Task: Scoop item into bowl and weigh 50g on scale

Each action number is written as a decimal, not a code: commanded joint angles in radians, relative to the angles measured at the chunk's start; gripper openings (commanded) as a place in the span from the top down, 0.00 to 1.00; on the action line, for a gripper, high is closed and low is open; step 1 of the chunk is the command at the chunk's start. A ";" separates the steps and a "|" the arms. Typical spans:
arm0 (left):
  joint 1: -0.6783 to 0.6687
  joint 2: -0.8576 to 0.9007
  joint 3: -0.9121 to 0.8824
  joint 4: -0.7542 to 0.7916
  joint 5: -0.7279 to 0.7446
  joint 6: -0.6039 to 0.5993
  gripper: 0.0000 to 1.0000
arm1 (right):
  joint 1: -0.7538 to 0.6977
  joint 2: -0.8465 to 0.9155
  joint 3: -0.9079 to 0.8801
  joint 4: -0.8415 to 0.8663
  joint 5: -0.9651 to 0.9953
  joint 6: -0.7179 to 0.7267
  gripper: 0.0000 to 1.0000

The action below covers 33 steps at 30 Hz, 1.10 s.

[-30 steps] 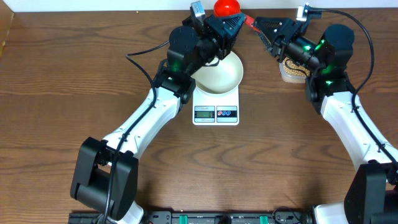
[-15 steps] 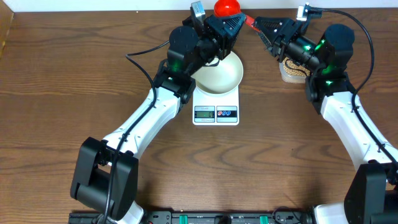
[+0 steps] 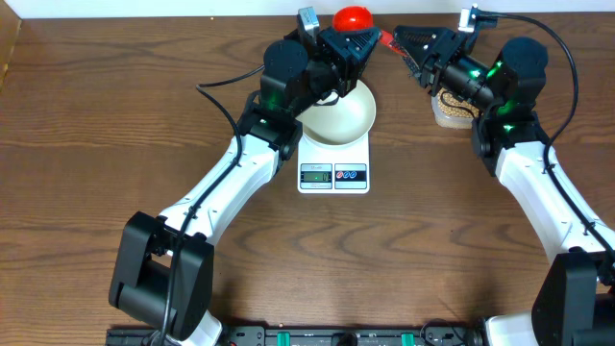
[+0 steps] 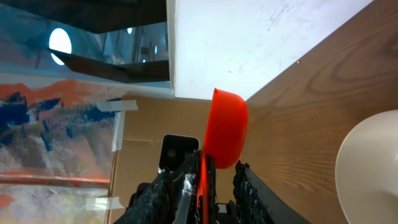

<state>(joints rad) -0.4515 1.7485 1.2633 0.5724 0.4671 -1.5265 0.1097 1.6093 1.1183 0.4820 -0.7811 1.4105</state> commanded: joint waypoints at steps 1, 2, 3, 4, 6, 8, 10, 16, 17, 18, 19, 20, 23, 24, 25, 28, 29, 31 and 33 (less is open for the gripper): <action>0.002 0.003 0.011 0.005 0.019 -0.005 0.93 | -0.004 0.000 0.017 0.005 0.004 0.010 0.69; 0.002 0.003 0.011 0.005 0.019 -0.005 0.93 | -0.004 0.000 0.017 0.005 0.004 0.010 0.69; 0.002 0.003 0.011 0.005 0.019 -0.005 0.93 | -0.004 0.000 0.017 0.005 0.004 0.010 0.69; 0.002 0.003 0.011 0.005 0.019 -0.005 0.93 | -0.004 0.000 0.017 0.005 0.004 0.010 0.69; 0.002 0.003 0.011 0.005 0.014 -0.005 0.93 | -0.004 0.000 0.017 0.005 0.003 0.010 0.69; 0.002 0.003 0.011 0.005 0.011 -0.005 0.93 | -0.004 0.000 0.017 0.004 -0.004 0.010 0.69; 0.002 0.003 0.011 0.005 0.011 -0.005 0.93 | -0.004 0.000 0.017 0.004 -0.014 0.009 0.69; 0.002 0.003 0.011 0.005 0.014 -0.005 0.93 | -0.003 0.000 0.017 -0.007 -0.051 -0.013 0.72; 0.002 0.003 0.011 0.005 0.017 -0.005 0.93 | -0.003 0.000 0.017 -0.007 -0.054 -0.013 0.72; 0.002 0.003 0.011 0.005 0.020 -0.005 0.92 | -0.003 0.000 0.017 -0.007 -0.057 -0.013 0.73; 0.002 0.003 0.011 0.005 0.021 -0.005 0.93 | -0.003 0.000 0.017 -0.007 -0.057 -0.013 0.73; 0.002 0.003 0.011 0.005 0.023 -0.005 0.93 | -0.003 0.000 0.017 -0.007 -0.057 -0.013 0.73; 0.002 0.003 0.011 0.005 0.024 -0.005 0.93 | -0.003 0.000 0.017 -0.007 -0.060 -0.013 0.75; 0.002 0.003 0.011 0.005 0.026 -0.005 0.93 | -0.003 0.000 0.017 -0.007 -0.061 -0.013 0.76; 0.002 0.003 0.011 0.005 0.028 -0.005 0.93 | -0.003 0.000 0.017 -0.007 -0.062 -0.013 0.77; 0.002 0.003 0.011 0.005 0.039 -0.005 0.93 | -0.003 0.000 0.017 -0.007 -0.064 -0.013 0.82; 0.002 0.003 0.011 0.005 0.039 -0.005 0.93 | -0.003 0.000 0.017 -0.007 -0.064 -0.013 0.83; 0.002 0.003 0.011 0.005 0.039 -0.005 0.93 | -0.003 0.000 0.017 -0.007 -0.065 -0.013 0.85; 0.002 0.003 0.011 0.005 0.039 -0.005 0.93 | -0.003 0.000 0.017 -0.007 -0.067 -0.014 0.86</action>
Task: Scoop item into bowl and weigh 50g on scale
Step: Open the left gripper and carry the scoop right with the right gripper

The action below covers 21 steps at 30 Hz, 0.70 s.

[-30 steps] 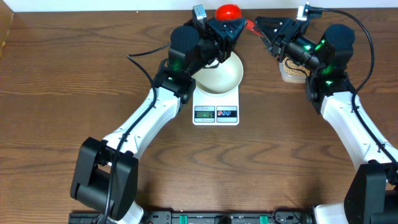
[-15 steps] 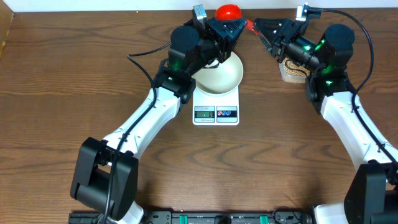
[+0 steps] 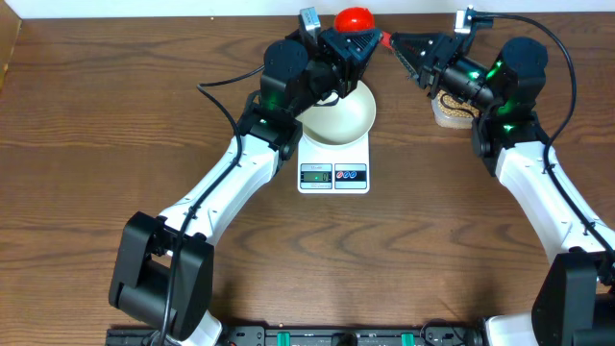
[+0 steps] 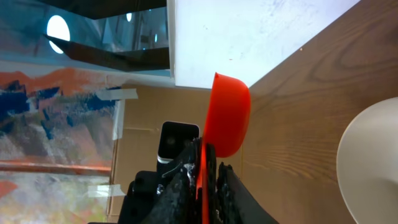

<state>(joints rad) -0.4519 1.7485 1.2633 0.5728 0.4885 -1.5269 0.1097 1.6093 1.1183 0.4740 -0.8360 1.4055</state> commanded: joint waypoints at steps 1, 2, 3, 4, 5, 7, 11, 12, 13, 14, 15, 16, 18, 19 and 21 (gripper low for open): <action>0.002 0.003 0.011 0.005 0.017 -0.005 0.93 | -0.003 0.000 0.017 0.001 -0.013 -0.014 0.87; 0.002 0.003 0.011 0.004 0.017 -0.005 0.93 | -0.003 0.000 0.017 0.000 -0.013 -0.016 0.88; 0.002 0.003 0.011 0.005 0.017 -0.005 0.93 | -0.003 0.000 0.017 -0.001 -0.014 -0.016 0.89; 0.002 0.003 0.011 0.005 0.017 -0.005 0.93 | -0.003 0.000 0.017 -0.003 -0.015 -0.016 0.90; 0.002 0.003 0.011 0.005 0.017 -0.005 0.93 | -0.003 0.000 0.017 -0.003 -0.016 -0.016 0.91; 0.002 0.003 0.011 0.005 0.017 -0.005 0.93 | -0.003 0.000 0.017 -0.003 -0.016 -0.016 0.95; 0.002 0.003 0.011 0.005 0.017 -0.005 0.93 | -0.004 0.000 0.017 -0.003 -0.015 -0.016 0.99; 0.002 0.003 0.011 0.005 0.017 -0.005 0.93 | -0.005 0.000 0.017 -0.003 -0.012 -0.016 0.99; 0.002 0.003 0.011 0.005 0.016 -0.005 0.93 | -0.006 0.000 0.017 -0.003 -0.010 -0.016 0.99; 0.002 0.003 0.011 0.005 0.016 -0.005 0.93 | -0.006 0.000 0.017 -0.003 -0.008 -0.016 0.99; 0.002 0.003 0.011 0.005 0.016 -0.005 0.93 | -0.009 0.000 0.017 -0.003 -0.004 -0.016 0.99; 0.002 0.003 0.011 0.005 0.016 -0.005 0.92 | -0.012 0.000 0.017 -0.003 -0.001 -0.016 0.99; 0.004 0.003 0.011 0.007 0.016 -0.005 0.92 | -0.020 0.000 0.017 -0.003 0.008 -0.016 0.99; 0.005 0.003 0.011 0.017 0.017 -0.005 0.92 | -0.027 0.000 0.017 -0.003 0.015 -0.016 0.99; 0.007 0.003 0.011 0.053 0.017 -0.005 0.92 | -0.042 0.000 0.017 -0.003 0.022 -0.017 0.99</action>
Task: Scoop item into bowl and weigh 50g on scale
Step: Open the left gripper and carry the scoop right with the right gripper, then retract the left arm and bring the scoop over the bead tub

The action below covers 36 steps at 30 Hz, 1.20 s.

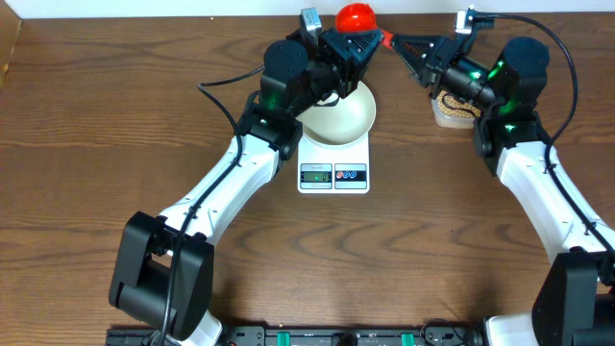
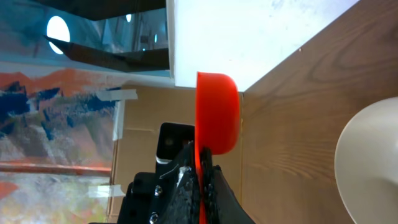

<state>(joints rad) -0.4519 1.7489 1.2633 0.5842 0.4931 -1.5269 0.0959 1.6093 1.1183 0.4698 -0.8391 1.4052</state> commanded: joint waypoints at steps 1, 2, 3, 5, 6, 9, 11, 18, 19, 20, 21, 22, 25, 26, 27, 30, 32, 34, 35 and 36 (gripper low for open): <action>0.009 0.002 0.011 0.064 0.012 -0.005 0.92 | -0.037 0.000 0.017 0.002 0.029 -0.021 0.99; 0.011 0.002 0.011 0.087 0.012 -0.005 0.92 | -0.045 0.000 0.017 0.002 0.033 -0.028 0.99; 0.013 0.002 0.011 0.109 0.012 -0.005 0.92 | -0.055 0.000 0.017 0.002 0.037 -0.032 0.99; 0.020 0.002 0.011 0.137 0.012 -0.005 0.92 | -0.071 0.000 0.017 0.002 0.049 -0.034 0.99; 0.031 0.002 0.011 0.137 0.013 -0.005 0.92 | -0.086 0.000 0.017 0.002 0.064 -0.034 0.99; 0.050 0.002 0.011 0.136 0.013 -0.004 0.92 | -0.108 0.000 0.017 0.001 0.082 -0.041 0.99; 0.066 0.002 0.011 0.136 0.013 -0.004 0.92 | -0.124 0.000 0.017 0.000 0.089 -0.068 0.99; 0.161 0.002 0.011 0.100 0.028 0.193 0.92 | -0.178 0.000 0.017 -0.094 0.087 -0.211 0.99; 0.179 0.002 0.011 0.073 0.030 0.252 0.93 | -0.184 0.000 0.017 -0.109 0.083 -0.237 0.98; 0.199 0.002 0.011 0.029 0.031 0.317 0.93 | -0.190 0.000 0.018 -0.125 0.080 -0.263 0.98; 0.216 0.002 0.011 -0.018 0.031 0.367 0.93 | -0.195 0.000 0.018 -0.140 0.078 -0.288 0.98; 0.238 0.002 0.011 -0.084 0.030 0.435 0.92 | -0.201 0.000 0.022 -0.161 0.077 -0.317 0.98; 0.293 0.002 0.011 -0.244 0.026 0.599 0.93 | -0.211 0.000 0.052 -0.255 0.076 -0.417 0.98; 0.314 0.002 0.011 -0.298 0.021 0.647 0.93 | -0.213 0.000 0.070 -0.302 0.076 -0.456 0.98; 0.335 0.001 0.011 -0.348 0.019 0.690 0.93 | -0.213 0.000 0.097 -0.367 0.079 -0.511 0.98; 0.389 -0.005 0.011 -0.443 0.019 0.792 0.93 | -0.213 0.000 0.189 -0.573 0.121 -0.664 0.98; 0.418 -0.018 0.011 -0.493 0.007 0.855 0.93 | -0.213 0.000 0.256 -0.695 0.156 -0.756 0.98; 0.445 -0.042 0.011 -0.559 -0.035 0.919 0.93 | -0.213 0.000 0.321 -0.797 0.196 -0.829 0.99; 0.454 -0.058 0.012 -0.598 -0.063 0.953 0.93 | -0.213 0.000 0.349 -0.839 0.219 -0.860 0.99; 0.460 -0.074 0.012 -0.632 -0.089 0.986 0.93 | -0.213 0.000 0.375 -0.877 0.242 -0.887 0.99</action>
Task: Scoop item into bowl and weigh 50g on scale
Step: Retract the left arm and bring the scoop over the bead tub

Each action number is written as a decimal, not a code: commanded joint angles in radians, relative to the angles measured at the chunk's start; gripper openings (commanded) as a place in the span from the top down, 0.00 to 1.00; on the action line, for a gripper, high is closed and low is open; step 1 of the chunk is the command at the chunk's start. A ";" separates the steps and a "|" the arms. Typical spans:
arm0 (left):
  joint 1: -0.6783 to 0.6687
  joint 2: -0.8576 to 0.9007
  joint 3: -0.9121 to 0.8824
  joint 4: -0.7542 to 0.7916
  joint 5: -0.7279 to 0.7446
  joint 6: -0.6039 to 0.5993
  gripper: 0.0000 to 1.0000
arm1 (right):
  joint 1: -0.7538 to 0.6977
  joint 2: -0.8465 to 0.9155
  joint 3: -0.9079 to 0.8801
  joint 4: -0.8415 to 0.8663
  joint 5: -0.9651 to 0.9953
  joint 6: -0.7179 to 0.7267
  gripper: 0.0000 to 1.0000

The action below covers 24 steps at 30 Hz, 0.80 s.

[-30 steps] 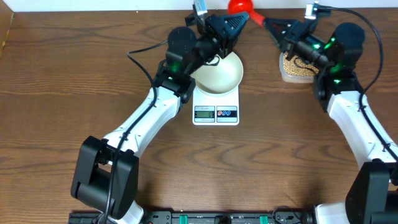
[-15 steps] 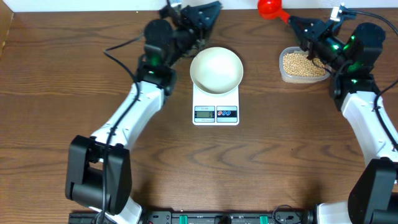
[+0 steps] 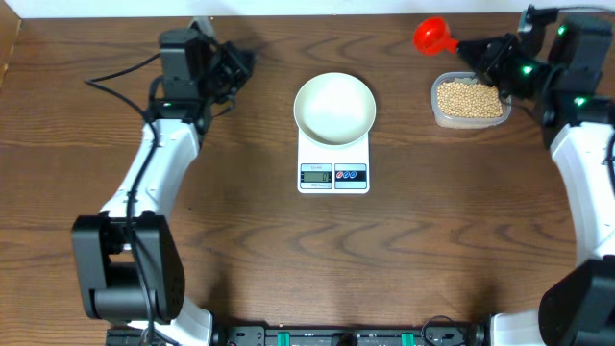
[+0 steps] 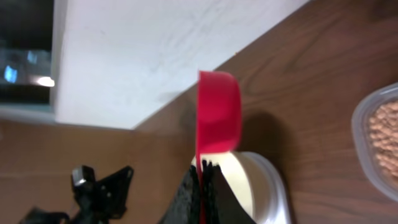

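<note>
My right gripper (image 3: pixel 468 48) is shut on the handle of a red scoop (image 3: pixel 431 37), held at the back right, just left of the clear tub of beans (image 3: pixel 471 99). In the right wrist view the scoop (image 4: pixel 219 120) juts out on edge past the closed fingers (image 4: pixel 194 186). The empty white bowl (image 3: pixel 334 106) sits on the white scale (image 3: pixel 333 174) mid-table; part of the bowl (image 4: pixel 245 180) shows behind the fingers. Far to the back left, my left gripper (image 3: pixel 238 60) stands open and holds nothing.
A white wall runs along the table's back edge (image 3: pixel 288 13). The left arm (image 3: pixel 159 173) lies along the left side and the right arm (image 3: pixel 581 173) along the right. Bare wood lies in front of the scale.
My right gripper has carried the scoop from behind the bowl to the right, beside the bean tub. The left arm has left the bowl for the far back left and holds nothing.
Both grippers met behind the bowl with the red scoop between them, my right jaws open around its handle. The right jaws then shut on the handle and stayed shut. Now the right gripper alone holds the scoop by the tub, the left arm far away.
</note>
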<state>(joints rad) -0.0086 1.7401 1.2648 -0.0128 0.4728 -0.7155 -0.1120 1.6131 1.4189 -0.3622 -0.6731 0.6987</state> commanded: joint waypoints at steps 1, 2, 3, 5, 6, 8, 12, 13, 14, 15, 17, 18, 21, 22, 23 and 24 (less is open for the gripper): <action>0.023 -0.086 0.011 -0.075 -0.098 0.217 0.93 | -0.005 -0.003 0.108 -0.098 0.108 -0.217 0.99; 0.026 -0.106 0.011 -0.111 -0.127 0.254 0.93 | -0.005 -0.003 0.126 -0.126 0.127 -0.239 0.99; 0.028 -0.128 0.011 -0.149 -0.159 0.294 0.93 | -0.004 -0.003 0.151 -0.166 0.158 -0.272 0.99; 0.028 -0.176 0.011 -0.231 -0.232 0.389 0.93 | -0.004 -0.003 0.193 -0.245 0.228 -0.332 0.99; 0.028 -0.195 0.011 -0.262 -0.255 0.427 0.93 | -0.004 -0.003 0.208 -0.276 0.257 -0.359 0.99; 0.031 -0.233 0.011 -0.325 -0.295 0.505 0.93 | -0.004 -0.003 0.234 -0.346 0.337 -0.425 0.99; 0.057 -0.280 0.011 -0.398 -0.302 0.544 0.93 | -0.004 -0.003 0.248 -0.422 0.426 -0.551 0.99; 0.064 -0.285 0.011 -0.409 -0.302 0.544 0.92 | -0.004 -0.003 0.248 -0.434 0.446 -0.571 0.99; 0.070 -0.287 0.011 -0.418 -0.302 0.544 0.92 | -0.004 -0.003 0.248 -0.444 0.468 -0.588 0.99; 0.076 -0.288 0.011 -0.427 -0.302 0.544 0.92 | -0.004 -0.003 0.248 -0.455 0.494 -0.605 0.99; 0.089 -0.286 0.011 -0.440 -0.303 0.547 0.92 | -0.004 -0.003 0.248 -0.478 0.547 -0.639 0.99; 0.095 -0.286 0.011 -0.445 -0.303 0.556 0.91 | -0.004 -0.003 0.248 -0.488 0.570 -0.656 0.99; 0.118 -0.285 0.011 -0.451 -0.308 0.573 0.92 | -0.004 -0.003 0.248 -0.512 0.658 -0.700 0.99; 0.128 -0.285 0.011 -0.451 -0.310 0.573 0.91 | -0.004 -0.003 0.248 -0.520 0.687 -0.715 0.99; 0.135 -0.285 0.011 -0.451 -0.310 0.573 0.92 | -0.004 -0.003 0.248 -0.526 0.708 -0.723 0.99; 0.142 -0.285 0.011 -0.451 -0.309 0.573 0.92 | -0.004 -0.003 0.248 -0.533 0.725 -0.731 0.99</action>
<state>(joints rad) 0.1089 1.4570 1.2648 -0.4622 0.1799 -0.1741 -0.1120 1.6131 1.6417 -0.8833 -0.0731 0.0479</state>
